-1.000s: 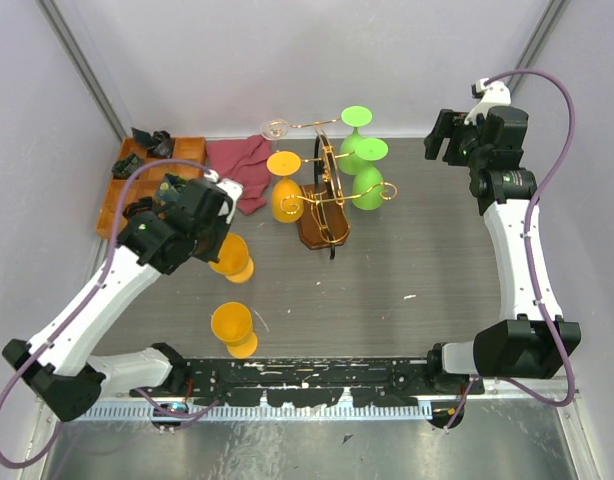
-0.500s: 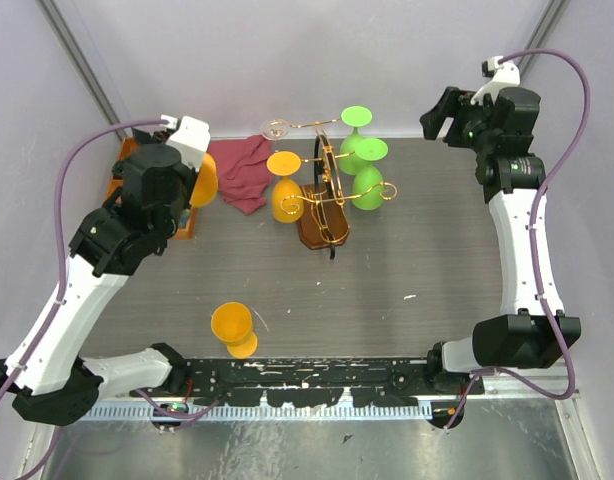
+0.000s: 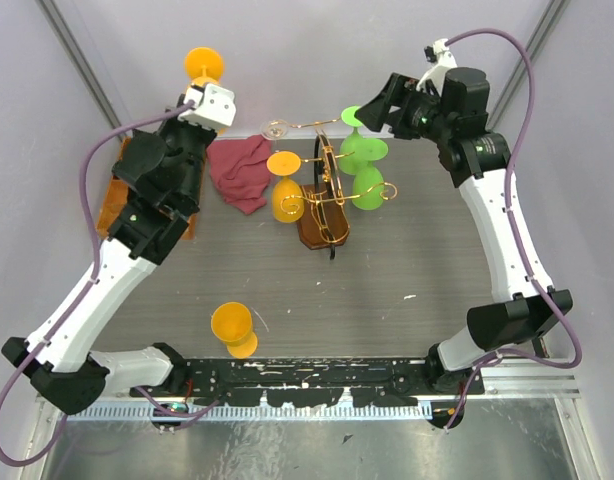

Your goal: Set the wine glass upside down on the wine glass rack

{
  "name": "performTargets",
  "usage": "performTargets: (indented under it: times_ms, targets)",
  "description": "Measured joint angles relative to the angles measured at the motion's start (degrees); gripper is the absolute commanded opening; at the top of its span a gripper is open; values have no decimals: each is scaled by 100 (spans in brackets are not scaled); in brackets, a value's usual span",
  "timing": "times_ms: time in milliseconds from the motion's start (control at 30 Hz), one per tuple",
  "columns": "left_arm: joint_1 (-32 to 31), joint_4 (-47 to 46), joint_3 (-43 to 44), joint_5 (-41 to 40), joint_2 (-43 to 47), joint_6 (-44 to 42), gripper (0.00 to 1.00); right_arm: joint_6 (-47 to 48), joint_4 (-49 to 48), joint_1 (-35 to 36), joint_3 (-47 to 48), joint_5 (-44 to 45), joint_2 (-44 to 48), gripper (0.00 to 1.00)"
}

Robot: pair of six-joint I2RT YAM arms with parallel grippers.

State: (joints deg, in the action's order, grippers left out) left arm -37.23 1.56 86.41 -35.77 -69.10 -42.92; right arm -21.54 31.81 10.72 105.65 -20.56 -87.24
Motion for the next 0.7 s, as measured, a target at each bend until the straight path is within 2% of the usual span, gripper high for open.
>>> performTargets:
  times_ms: [167,400,567,700]
  targets:
    - [0,-1377,-942,649,122,2,0,-831,-337,192,0,-367,-63,84]
    - [0,-3493,-2315,1781,560,-79,0,-2044,-1294,737,-52,-942,-85,82]
    - [0,-4732,-2855,2253,476,-197,0,-2612,-1958,1163,-44,-1226,-306,80]
    - [0,-5388,-3047,2299,387,-188,0,-3130,-2715,1357,-245,-1329,-450,79]
